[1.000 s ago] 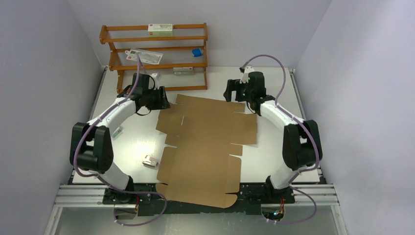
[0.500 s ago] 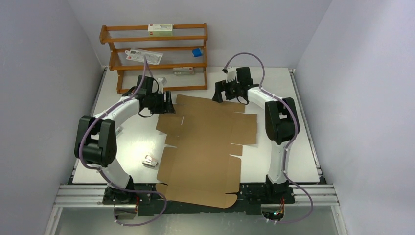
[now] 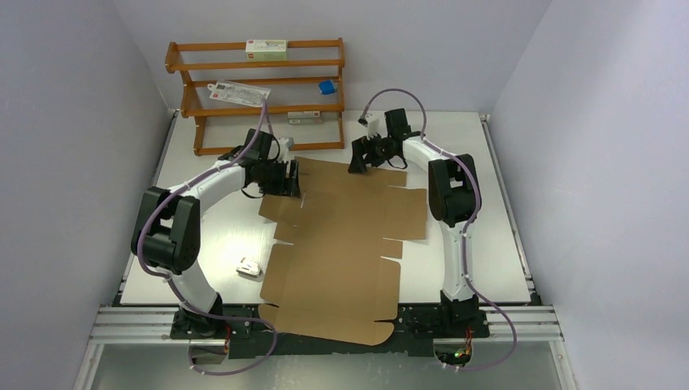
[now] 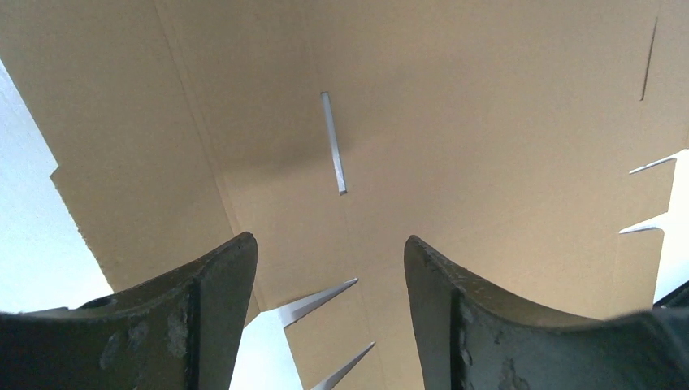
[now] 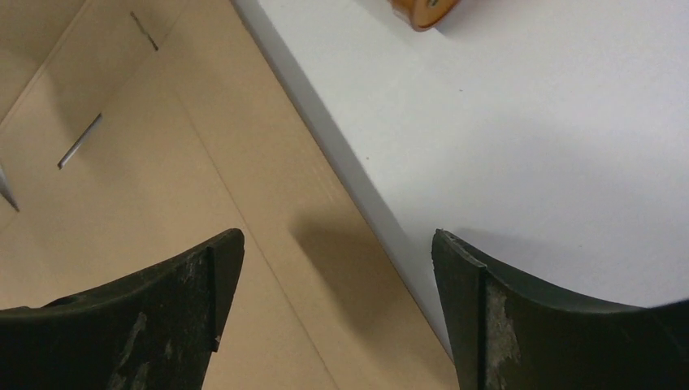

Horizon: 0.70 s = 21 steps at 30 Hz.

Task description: Fold the paper box

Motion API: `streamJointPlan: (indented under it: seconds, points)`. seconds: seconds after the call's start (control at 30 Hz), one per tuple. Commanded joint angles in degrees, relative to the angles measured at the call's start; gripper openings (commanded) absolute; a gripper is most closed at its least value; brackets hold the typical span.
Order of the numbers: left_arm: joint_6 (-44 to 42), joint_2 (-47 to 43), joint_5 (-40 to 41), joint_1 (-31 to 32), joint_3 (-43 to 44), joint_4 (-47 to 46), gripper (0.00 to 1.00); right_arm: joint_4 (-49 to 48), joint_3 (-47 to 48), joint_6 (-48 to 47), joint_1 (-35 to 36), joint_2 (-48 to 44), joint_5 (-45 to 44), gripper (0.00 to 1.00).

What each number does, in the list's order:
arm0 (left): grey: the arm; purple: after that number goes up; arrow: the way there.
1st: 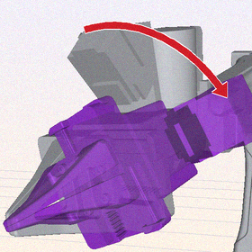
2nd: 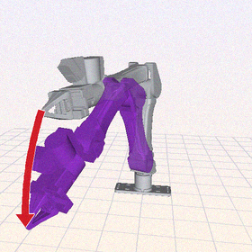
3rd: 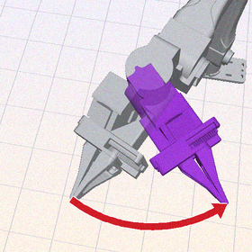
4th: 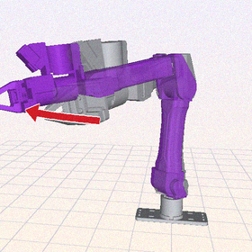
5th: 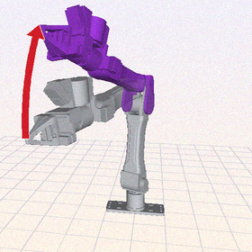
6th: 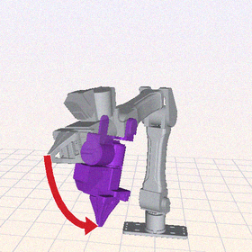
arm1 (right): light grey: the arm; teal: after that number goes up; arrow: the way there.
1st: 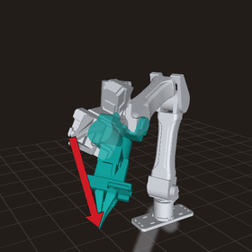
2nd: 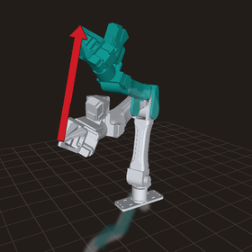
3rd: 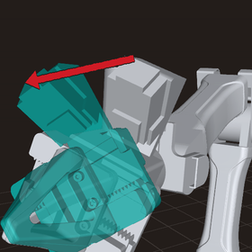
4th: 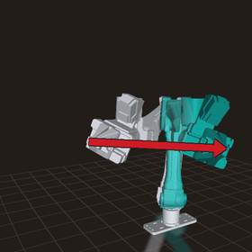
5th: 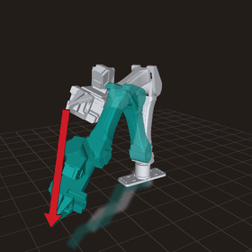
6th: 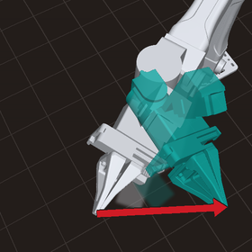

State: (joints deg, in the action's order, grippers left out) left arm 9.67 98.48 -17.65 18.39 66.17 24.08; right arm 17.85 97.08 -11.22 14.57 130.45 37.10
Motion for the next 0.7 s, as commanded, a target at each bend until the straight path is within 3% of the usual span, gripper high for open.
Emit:
streamJointPlan:
  seconds: [0.0,0.27,0.67]
  points:
    - [-1.0,2.1,1.0,1.1,1.8,1.3,0.71,7.1,3.1,-4.4,-0.2,2.6,4.5,0.89]
    - [-0.8,4.7,0.2,2.4,2.1,1.3,0.71,13.7,7.7,-8.3,-0.2,5.3,8.0,0.76]
    - [-0.6,7.8,-0.2,2.6,2.5,1.3,0.71,17.2,9.6,-11.9,-0.2,3.3,9.8,0.48]
